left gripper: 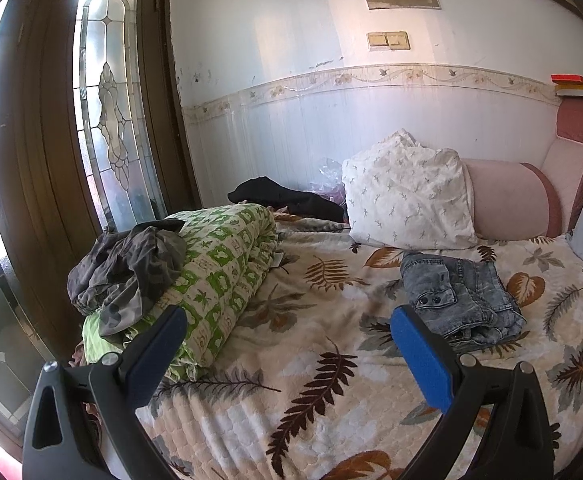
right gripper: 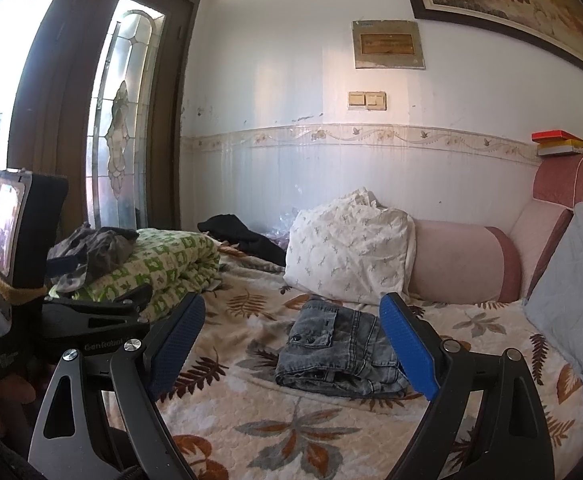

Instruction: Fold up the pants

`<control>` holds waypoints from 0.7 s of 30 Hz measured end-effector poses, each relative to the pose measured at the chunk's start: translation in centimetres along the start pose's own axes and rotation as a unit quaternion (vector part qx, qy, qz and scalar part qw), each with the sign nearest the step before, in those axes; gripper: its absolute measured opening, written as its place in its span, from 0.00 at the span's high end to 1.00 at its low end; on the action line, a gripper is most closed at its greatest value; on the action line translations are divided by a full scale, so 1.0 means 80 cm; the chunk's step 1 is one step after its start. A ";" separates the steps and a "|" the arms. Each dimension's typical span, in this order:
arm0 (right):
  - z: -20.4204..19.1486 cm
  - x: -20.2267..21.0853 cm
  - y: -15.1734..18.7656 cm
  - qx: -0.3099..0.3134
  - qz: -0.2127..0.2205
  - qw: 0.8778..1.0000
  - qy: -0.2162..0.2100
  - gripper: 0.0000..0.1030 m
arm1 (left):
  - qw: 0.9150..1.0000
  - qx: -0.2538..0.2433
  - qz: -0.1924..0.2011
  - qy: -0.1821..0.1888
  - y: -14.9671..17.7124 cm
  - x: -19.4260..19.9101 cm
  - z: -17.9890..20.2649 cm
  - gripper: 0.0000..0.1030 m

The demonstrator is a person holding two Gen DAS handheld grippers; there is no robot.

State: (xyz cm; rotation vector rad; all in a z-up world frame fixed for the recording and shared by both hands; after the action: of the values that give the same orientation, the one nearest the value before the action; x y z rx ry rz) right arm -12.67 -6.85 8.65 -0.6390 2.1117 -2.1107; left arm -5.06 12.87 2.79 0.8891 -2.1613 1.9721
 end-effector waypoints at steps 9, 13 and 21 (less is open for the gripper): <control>-0.007 -0.009 0.003 -0.001 -0.008 1.000 -0.002 0.13 | 1.000 0.013 -0.009 -0.004 0.005 -0.010 -0.015 0.00; -0.012 -0.009 0.002 0.003 -0.008 1.000 -0.002 0.13 | 1.000 0.014 -0.009 -0.004 0.004 -0.011 -0.018 0.00; -0.013 -0.009 0.001 0.005 -0.007 1.000 -0.001 0.13 | 1.000 0.014 -0.009 -0.006 0.005 -0.010 -0.020 0.00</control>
State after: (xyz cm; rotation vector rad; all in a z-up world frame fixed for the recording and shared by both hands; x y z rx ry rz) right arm -12.43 -5.65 8.44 -0.6553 2.1007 -2.1250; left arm -5.09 14.66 2.34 0.9223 -2.1294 1.9986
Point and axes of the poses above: each gripper's, at about its wrist camera, not at the fingertips, and x roughly against the way its jaws point, z to its right, y to its underside, the point moved 7 cm from there along -x, roughly the way its jaws point, and after that the axes turned 6 degrees about x, right-handed, at the moved point
